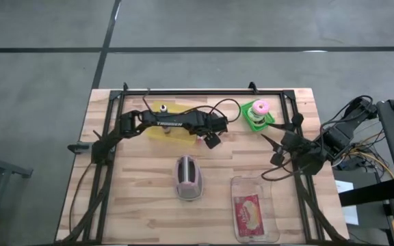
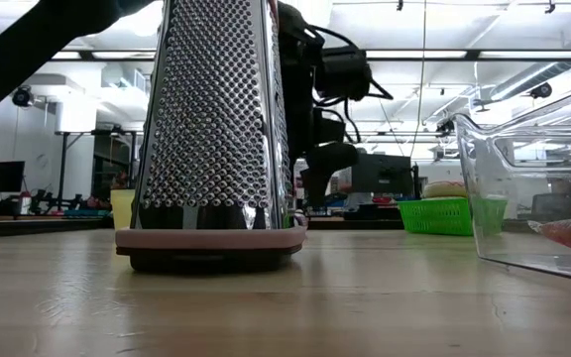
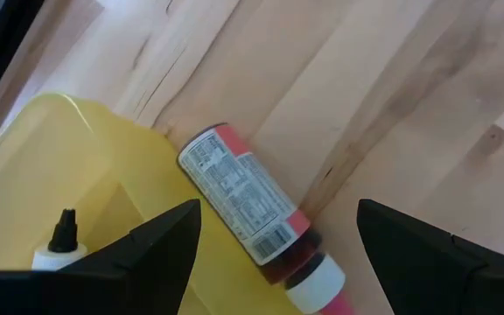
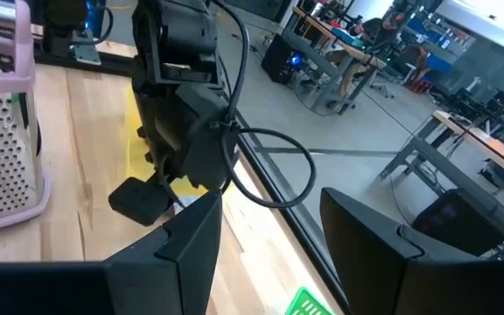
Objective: Pick & Place Food Item
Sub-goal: Put the pink food coloring into the yellow bin
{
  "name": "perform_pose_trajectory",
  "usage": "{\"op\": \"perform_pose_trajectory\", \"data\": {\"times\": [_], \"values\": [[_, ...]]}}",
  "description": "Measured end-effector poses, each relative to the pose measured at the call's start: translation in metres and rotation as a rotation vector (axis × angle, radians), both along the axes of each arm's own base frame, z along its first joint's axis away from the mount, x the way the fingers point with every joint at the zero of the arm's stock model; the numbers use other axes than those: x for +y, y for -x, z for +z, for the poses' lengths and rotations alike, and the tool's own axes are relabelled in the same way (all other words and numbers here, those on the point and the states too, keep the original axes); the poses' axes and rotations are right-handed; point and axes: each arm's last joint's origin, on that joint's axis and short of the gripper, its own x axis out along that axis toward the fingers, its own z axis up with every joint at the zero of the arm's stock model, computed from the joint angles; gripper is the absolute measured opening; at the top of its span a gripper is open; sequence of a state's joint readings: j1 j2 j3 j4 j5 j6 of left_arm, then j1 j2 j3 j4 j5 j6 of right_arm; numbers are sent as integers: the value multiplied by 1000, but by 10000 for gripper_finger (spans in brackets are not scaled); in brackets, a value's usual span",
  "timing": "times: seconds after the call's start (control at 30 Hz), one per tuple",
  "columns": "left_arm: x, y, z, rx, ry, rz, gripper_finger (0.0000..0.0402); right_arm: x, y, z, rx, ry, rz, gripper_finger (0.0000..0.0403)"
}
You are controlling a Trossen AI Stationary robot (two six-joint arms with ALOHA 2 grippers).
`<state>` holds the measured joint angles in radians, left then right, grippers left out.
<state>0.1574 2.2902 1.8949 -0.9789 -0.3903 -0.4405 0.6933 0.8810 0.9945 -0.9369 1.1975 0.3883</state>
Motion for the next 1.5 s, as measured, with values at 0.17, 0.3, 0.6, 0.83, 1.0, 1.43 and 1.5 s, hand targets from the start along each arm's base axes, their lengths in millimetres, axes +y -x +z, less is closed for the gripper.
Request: {"op": "perform_pose_trajectory", "data": {"times": [0.17,0.3,0.6,0.83,1.0,1.43,1.5], "values": [[3,4,-6,14,16,9,312,1,-1,2,0,1,2,192],[8,6,-10,8,51,11,312,1,-2,3,2,3,3,192],[17,6,-13,-16,131,-15,312,2,-2,3,4,8,5,192],[31,12,-17,-6,146,7,312,3,-3,5,-2,16,16,192],[40,14,-19,-11,151,12,312,4,-5,8,-9,29,29,192],[42,12,-22,-70,288,-30,312,5,-6,9,-13,37,36,192],[41,13,-22,-60,292,-28,312,5,-6,9,-12,38,36,192]]}}
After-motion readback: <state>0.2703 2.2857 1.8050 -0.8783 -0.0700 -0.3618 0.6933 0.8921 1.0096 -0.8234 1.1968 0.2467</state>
